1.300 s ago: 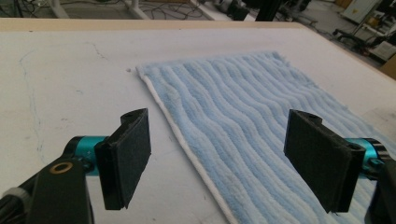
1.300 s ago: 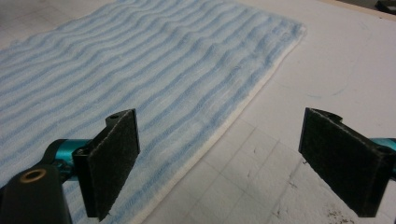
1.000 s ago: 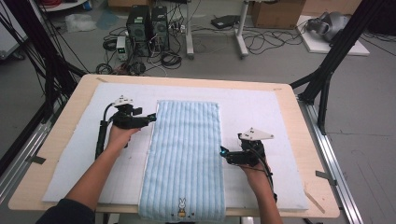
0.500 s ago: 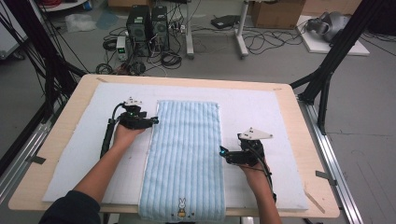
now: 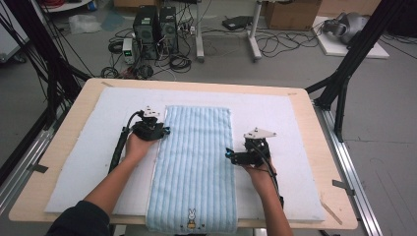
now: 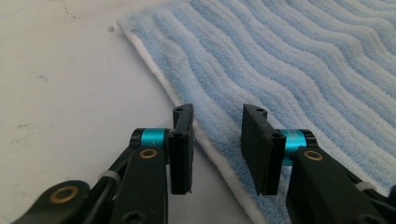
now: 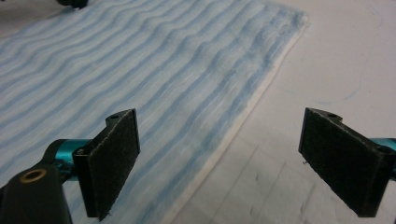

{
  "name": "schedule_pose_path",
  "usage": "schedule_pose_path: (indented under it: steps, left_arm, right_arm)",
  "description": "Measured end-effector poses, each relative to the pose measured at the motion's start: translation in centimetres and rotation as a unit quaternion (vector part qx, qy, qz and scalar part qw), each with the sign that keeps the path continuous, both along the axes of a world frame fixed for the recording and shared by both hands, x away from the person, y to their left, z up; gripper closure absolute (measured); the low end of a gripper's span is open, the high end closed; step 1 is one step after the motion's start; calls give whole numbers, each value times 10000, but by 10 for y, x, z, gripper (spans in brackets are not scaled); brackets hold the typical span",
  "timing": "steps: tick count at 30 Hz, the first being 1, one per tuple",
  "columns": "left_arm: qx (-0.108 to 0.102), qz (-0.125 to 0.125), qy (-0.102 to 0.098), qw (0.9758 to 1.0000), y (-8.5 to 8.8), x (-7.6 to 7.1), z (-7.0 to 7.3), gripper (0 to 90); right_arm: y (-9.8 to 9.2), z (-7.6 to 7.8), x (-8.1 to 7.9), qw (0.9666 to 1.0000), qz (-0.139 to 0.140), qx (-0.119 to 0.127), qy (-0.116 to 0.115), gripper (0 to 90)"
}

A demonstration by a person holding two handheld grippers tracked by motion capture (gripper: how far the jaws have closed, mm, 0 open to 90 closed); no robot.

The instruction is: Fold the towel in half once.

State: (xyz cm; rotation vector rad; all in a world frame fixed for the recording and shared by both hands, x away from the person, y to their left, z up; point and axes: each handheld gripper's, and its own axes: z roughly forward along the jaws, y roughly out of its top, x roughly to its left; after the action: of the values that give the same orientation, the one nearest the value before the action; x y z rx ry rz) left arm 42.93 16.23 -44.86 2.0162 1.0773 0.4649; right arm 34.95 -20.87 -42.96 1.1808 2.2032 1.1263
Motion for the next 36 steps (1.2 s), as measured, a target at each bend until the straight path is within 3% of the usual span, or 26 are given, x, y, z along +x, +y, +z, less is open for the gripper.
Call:
schedule_pose_path:
  steps: [6, 8, 11, 13, 16, 18, 22, 25, 27, 29, 32, 36]
  left_arm:
    - [-269, 38, 148, 9995, 4, 2, -1, 822]
    - [-323, 37, 176, 9993, 4, 2, -1, 845]
    - [-354, 15, 199, 9992, 5, 2, -1, 859]
    - [-389, -3, 222, 9990, 5, 2, -1, 863]
    - [-610, 11, 336, 9976, 9, 3, -2, 866]
    - [-748, 34, 420, 9963, 11, 4, -3, 867]
    - [-820, 19, 452, 9956, 12, 4, -3, 871]
    - [-1052, 152, 295, 9939, 16, 5, 2, 874]
    - [-1272, 193, 141, 9916, 17, 6, 6, 875]
    - [-1265, 200, 86, 9917, 14, 8, 11, 875]
    - [-1593, 296, 66, 9868, 18, 8, 13, 875]
    - [-1460, 77, 166, 9891, 22, 4, 15, 874]
  right_arm:
    - [13, 1, 36, 9993, -180, -188, 254, 152]
    - [14, 0, 48, 9982, -341, -256, 413, 271]
    - [15, -1, 60, 9975, -547, -288, 338, 436]
    - [17, -4, 67, 9970, -594, -212, 453, 478]
    - [23, -12, 75, 9952, -552, -265, 769, 514]
    - [26, -12, 75, 9945, -635, -382, 741, 563]
    - [32, -9, 73, 9951, -445, -479, 739, 841]
    - [33, -8, 74, 9948, -478, -512, 739, 860]
    - [29, -7, 76, 9948, -633, -523, 602, 864]
    - [26, -6, 78, 9959, -691, -393, 434, 865]
    - [23, -3, 79, 9966, -726, -166, 358, 864]
    - [21, 1, 72, 9976, -589, -35, 353, 862]
